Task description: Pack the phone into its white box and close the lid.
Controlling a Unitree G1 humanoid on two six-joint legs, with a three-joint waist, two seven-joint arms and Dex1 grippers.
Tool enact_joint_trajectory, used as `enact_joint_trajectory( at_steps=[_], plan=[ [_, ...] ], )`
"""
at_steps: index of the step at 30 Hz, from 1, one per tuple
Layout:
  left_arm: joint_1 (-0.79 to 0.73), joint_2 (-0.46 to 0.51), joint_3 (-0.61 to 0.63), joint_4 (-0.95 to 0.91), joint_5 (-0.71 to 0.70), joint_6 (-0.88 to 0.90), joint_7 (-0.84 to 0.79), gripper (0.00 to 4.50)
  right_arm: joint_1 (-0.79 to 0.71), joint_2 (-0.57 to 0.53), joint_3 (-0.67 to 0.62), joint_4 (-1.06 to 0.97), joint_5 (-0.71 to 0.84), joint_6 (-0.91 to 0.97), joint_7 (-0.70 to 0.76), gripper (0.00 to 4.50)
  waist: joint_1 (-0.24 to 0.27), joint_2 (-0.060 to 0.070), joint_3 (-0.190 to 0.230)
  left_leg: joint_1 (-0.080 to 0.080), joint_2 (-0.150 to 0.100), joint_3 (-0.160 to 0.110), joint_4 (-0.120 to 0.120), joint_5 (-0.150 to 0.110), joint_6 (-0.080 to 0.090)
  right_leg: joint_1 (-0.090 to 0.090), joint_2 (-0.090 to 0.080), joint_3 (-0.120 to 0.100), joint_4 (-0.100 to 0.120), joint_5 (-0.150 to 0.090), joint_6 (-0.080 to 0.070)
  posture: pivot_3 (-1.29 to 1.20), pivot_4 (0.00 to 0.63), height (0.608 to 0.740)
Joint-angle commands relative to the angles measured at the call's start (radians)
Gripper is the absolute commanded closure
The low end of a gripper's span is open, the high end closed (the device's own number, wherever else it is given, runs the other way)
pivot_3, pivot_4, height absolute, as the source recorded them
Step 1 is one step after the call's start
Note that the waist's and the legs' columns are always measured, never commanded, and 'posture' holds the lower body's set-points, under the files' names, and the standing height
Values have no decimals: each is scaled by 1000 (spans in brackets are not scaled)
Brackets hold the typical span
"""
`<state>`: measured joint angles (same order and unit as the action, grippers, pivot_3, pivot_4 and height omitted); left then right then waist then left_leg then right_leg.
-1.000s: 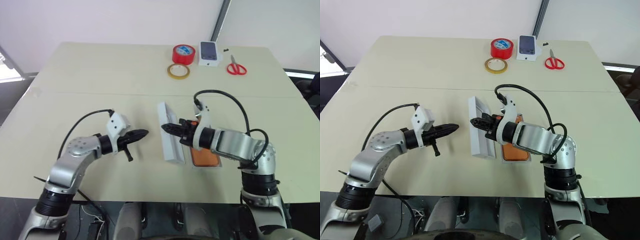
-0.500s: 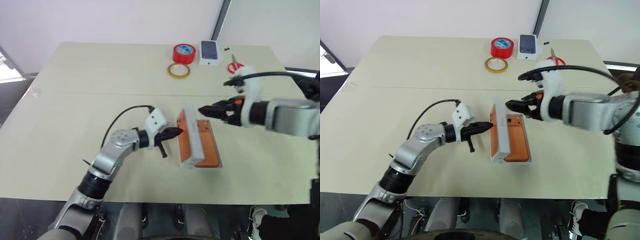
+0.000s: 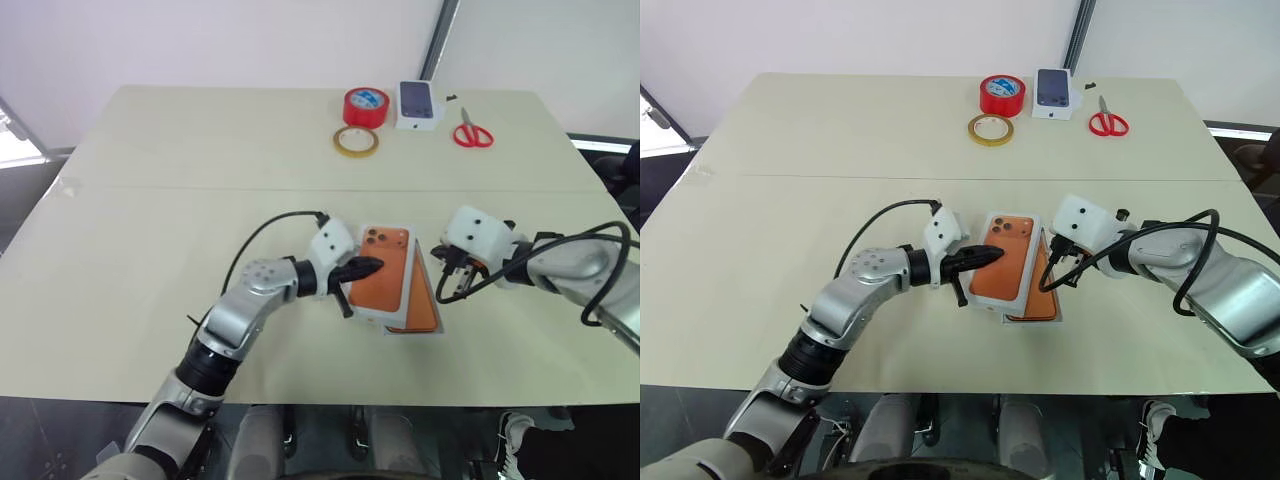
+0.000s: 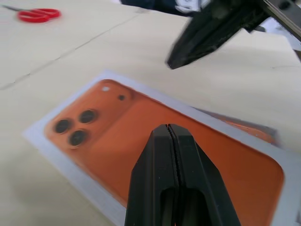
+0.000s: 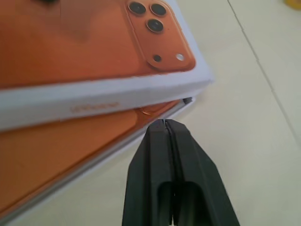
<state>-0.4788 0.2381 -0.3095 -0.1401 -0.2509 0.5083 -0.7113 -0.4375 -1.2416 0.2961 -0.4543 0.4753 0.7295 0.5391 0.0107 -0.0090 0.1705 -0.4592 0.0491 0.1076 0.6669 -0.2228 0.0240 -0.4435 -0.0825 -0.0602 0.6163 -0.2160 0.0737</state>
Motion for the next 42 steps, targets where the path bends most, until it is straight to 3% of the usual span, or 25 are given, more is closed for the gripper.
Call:
enact_joint_trajectory(
  at_steps=[1,9,18,30,42],
  plan=[
    [0,45,86,-65,-10,54,40,4500,9,19,-23,-5,-81,-18,50,4462,1,0,0,0,0,0,0,0,0,0,0,0,0,0,0,0,150,740],
    [-16,158,46,-24,55,156,48,4500,25,108,-21,-5,-185,-6,111,4462,4,0,0,0,-1,0,0,0,0,1,-1,0,0,0,0,0,150,740],
    [-45,110,-60,6,43,181,-26,4500,30,168,-39,-30,-246,27,159,4462,2,0,0,0,-1,0,0,0,0,1,-1,0,1,0,0,0,150,740],
    [-73,31,-116,-61,4,222,-85,4500,112,127,-149,-70,-244,40,255,4462,3,0,0,0,-2,0,1,0,0,1,-1,0,1,0,0,0,150,740],
    [-94,22,-147,-50,15,218,-106,4500,188,121,-186,-112,-264,51,296,4462,3,0,0,1,-2,0,1,0,0,1,-1,0,1,0,0,0,150,740]
  ],
)
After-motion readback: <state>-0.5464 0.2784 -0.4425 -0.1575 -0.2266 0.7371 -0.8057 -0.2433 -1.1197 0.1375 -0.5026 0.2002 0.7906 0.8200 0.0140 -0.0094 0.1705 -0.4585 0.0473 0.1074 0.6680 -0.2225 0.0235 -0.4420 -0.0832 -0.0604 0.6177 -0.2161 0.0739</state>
